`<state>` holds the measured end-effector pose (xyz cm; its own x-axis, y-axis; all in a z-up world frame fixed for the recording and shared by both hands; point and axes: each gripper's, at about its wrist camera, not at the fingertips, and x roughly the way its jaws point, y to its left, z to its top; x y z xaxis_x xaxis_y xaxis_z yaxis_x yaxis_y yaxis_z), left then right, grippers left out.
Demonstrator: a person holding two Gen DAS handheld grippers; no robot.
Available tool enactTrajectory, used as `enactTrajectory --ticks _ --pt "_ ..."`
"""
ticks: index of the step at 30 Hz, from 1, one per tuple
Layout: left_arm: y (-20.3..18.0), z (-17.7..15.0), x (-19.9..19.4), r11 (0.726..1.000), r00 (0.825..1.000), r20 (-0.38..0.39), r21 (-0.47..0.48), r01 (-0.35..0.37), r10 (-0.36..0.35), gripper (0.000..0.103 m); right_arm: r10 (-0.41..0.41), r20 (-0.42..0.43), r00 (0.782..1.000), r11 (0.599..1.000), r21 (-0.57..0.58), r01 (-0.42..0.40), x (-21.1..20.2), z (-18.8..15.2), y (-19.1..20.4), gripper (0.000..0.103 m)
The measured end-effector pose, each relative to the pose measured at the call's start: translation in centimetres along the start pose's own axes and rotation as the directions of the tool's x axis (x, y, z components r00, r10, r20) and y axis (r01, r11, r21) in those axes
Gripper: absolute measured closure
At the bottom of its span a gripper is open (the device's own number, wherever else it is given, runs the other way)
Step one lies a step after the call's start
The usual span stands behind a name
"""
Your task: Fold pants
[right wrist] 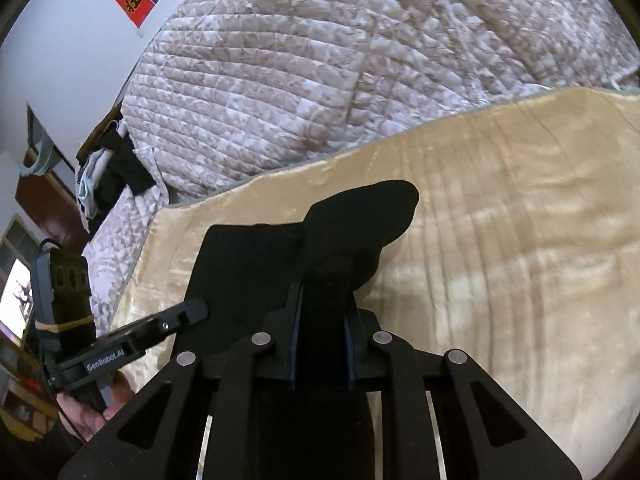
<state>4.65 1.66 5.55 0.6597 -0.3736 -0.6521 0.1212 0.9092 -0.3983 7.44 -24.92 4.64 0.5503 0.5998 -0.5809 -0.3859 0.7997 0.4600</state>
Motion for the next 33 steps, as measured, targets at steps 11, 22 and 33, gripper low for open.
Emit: enactTrajectory --ticks 11,22,33 --pt "4.4 2.7 4.4 0.995 0.994 -0.052 -0.012 -0.097 0.097 0.081 -0.024 -0.075 0.997 0.999 -0.025 0.023 6.2 3.6 -0.6 0.085" --pt "4.2 1.6 4.5 0.967 0.968 -0.042 0.071 -0.246 0.249 0.075 -0.150 -0.109 0.983 0.986 -0.083 0.142 7.4 3.0 -1.1 0.075" --pt "3.1 1.6 2.7 0.938 0.946 0.021 0.119 -0.325 0.325 0.075 -0.227 0.001 0.974 0.958 -0.182 0.223 4.5 2.5 0.7 0.075"
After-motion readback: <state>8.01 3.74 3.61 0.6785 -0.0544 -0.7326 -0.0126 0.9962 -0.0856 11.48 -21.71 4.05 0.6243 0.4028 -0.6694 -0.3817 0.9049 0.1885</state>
